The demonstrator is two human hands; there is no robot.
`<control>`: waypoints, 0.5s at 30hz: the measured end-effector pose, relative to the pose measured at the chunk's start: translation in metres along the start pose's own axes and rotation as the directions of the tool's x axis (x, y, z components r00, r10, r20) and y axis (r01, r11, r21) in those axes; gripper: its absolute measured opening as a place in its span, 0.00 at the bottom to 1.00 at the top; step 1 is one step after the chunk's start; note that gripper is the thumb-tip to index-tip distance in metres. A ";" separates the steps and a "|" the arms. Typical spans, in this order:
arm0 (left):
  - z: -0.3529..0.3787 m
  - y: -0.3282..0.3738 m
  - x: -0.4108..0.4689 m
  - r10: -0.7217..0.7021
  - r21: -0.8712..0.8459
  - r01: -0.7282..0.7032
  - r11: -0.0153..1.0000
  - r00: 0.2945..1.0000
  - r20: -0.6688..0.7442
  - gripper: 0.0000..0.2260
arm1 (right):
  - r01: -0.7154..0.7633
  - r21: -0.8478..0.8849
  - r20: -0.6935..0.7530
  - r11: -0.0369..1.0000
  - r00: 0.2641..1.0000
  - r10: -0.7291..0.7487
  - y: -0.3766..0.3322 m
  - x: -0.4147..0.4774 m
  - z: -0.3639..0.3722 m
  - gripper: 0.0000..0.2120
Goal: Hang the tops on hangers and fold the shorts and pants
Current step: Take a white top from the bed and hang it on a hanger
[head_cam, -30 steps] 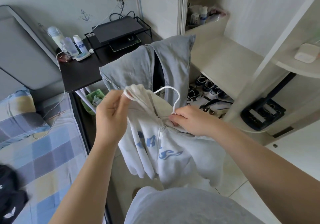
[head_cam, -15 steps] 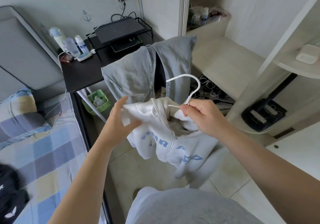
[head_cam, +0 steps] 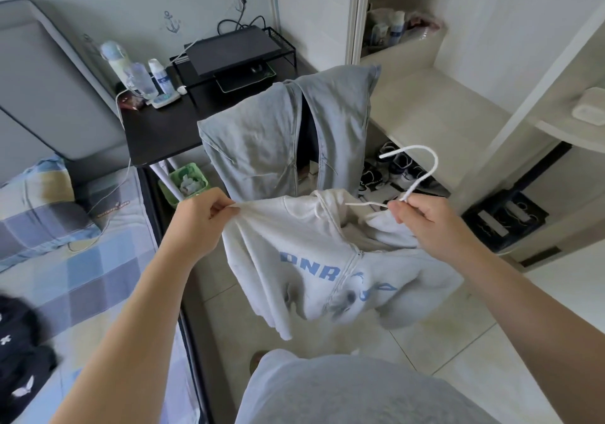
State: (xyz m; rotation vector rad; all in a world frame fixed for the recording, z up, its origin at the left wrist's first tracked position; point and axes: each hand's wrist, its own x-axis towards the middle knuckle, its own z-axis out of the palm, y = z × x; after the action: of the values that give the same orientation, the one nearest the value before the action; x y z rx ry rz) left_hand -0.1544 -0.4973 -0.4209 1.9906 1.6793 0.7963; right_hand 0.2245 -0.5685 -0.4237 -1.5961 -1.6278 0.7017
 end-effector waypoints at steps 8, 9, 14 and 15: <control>0.018 0.013 -0.005 0.013 -0.403 0.067 0.913 0.981 0.192 0.05 | 0.073 -0.031 -0.035 0.997 0.997 -0.074 -0.013 -0.006 0.006 0.26; 0.019 0.016 -0.004 0.018 -0.433 0.086 0.897 0.973 0.230 0.04 | 0.107 0.003 -0.045 0.994 0.993 -0.107 -0.018 -0.009 0.007 0.27; 0.022 0.024 -0.003 -0.043 -0.398 0.253 0.882 0.884 0.466 0.16 | 0.175 0.057 -0.028 0.983 0.984 -0.174 -0.028 -0.009 0.005 0.31; 0.020 0.025 -0.003 -0.053 -0.384 0.300 0.873 0.842 0.537 0.18 | 0.174 0.047 -0.025 0.984 0.985 -0.173 -0.028 -0.009 0.004 0.31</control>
State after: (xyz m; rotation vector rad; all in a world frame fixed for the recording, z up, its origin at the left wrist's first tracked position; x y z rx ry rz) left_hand -0.1226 -0.5042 -0.4204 1.5073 1.2028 0.4692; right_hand 0.2050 -0.5787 -0.4044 -1.4021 -1.6974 0.6263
